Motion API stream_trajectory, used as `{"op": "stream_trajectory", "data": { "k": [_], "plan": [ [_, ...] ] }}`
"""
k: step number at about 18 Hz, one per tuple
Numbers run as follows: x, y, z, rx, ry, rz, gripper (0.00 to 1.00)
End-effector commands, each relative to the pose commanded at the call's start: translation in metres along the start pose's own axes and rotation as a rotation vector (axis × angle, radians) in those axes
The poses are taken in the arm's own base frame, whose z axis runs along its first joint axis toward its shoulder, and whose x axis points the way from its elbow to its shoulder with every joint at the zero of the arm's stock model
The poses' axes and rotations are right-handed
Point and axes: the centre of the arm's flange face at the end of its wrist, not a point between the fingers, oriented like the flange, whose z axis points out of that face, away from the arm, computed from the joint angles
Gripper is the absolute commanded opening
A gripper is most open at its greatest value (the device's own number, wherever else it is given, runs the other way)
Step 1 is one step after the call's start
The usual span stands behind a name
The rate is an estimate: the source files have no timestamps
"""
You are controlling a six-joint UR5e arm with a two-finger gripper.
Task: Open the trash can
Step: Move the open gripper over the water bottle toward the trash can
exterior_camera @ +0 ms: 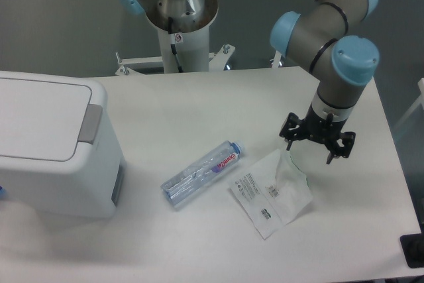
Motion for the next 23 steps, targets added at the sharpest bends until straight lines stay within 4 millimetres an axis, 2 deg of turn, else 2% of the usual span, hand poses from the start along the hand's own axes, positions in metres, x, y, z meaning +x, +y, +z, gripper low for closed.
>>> {"op": "stream_trajectory", "data": {
  "k": [2,4,6,9,10,11,15,16,18,23],
  "plan": [
    [0.016,-0.007,-0.015,0.038,0.032,-0.05,1.0],
    [0.034,-0.021,-0.018,0.073,0.081,-0.081,1.0],
    [0.065,-0.051,-0.025,0.103,0.112,-0.159,1.0],
    [0.101,-0.076,-0.025,0.101,0.142,-0.194,1.0],
    [0.112,-0.081,-0.03,0.114,0.153,-0.197,1.0],
    [0.123,-0.084,-0.038,0.127,0.161,-0.206,1.0],
    [0.141,-0.084,-0.062,0.168,0.185,-0.256,1.0],
    [0.155,-0.086,-0.082,0.208,0.209,-0.288,1.0],
    [0.168,-0.088,-0.102,0.242,0.224,-0.317,1.0],
    [0.198,-0.094,-0.118,0.274,0.256,-0.287,1.0]
  ]
}}
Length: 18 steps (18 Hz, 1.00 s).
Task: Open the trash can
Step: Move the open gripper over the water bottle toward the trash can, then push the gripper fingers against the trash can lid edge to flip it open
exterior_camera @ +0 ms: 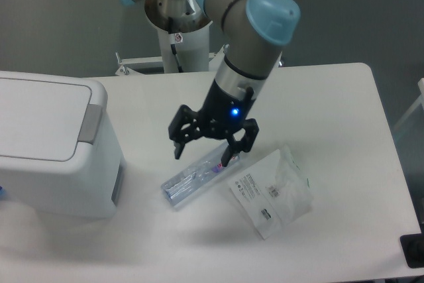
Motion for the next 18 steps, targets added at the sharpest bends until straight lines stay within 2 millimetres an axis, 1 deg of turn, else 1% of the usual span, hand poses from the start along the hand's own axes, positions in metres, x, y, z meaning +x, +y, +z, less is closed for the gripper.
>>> {"op": "stream_trajectory", "data": {
  "k": [3,5,6,7,10,12,18],
  "plan": [
    [0.022,0.001,-0.006,0.008,0.004,0.013,1.0],
    [0.045,0.004,0.001,-0.004,0.017,0.028,1.0],
    [0.055,0.007,0.001,-0.005,0.021,0.042,1.0],
    [0.059,0.009,-0.002,-0.002,0.021,0.044,1.0],
    [0.064,0.015,0.0,-0.006,0.026,0.05,1.0],
    [0.076,0.02,0.008,-0.023,0.03,0.067,1.0],
    [0.076,0.034,0.017,-0.045,0.033,0.06,1.0]
  ]
}}
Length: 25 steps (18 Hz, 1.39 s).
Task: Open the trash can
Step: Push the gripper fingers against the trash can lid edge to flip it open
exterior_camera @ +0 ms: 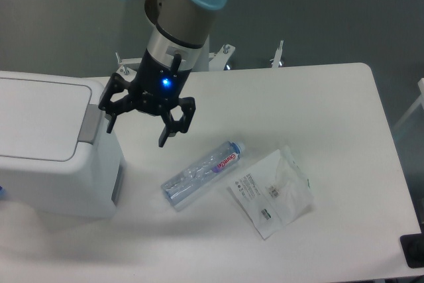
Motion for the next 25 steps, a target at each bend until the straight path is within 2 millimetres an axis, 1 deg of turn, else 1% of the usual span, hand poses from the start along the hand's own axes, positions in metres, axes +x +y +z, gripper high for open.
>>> {"op": "stream_trajectory", "data": {
  "k": [3,7,10,16,20,25],
  "plan": [
    [0.009,0.005,-0.003,0.003,0.005,0.008,1.0],
    [0.011,0.006,-0.002,0.0,0.011,0.007,1.0],
    [0.019,0.007,0.004,-0.011,0.011,0.0,1.0],
    [0.018,0.006,0.007,-0.013,0.013,-0.012,1.0],
    [0.017,0.007,0.014,-0.025,0.015,-0.011,1.0],
    [0.017,0.007,0.014,-0.025,0.015,-0.012,1.0]
  ]
}}
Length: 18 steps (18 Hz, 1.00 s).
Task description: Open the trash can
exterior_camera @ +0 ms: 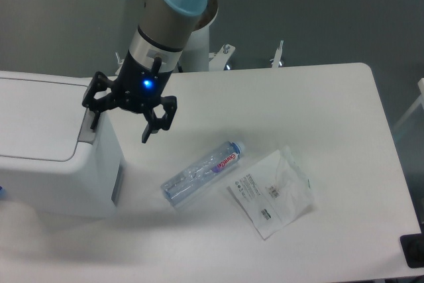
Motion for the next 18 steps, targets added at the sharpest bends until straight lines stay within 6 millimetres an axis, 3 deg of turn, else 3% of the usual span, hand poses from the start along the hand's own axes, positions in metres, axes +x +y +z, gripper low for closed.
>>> {"op": "stream_trajectory", "data": {
  "k": [11,18],
  "plan": [
    [-0.003,-0.001,0.004,-0.007,0.0,-0.004,1.0],
    [0.005,-0.006,-0.011,0.023,-0.008,0.019,1.0]
  ]
}}
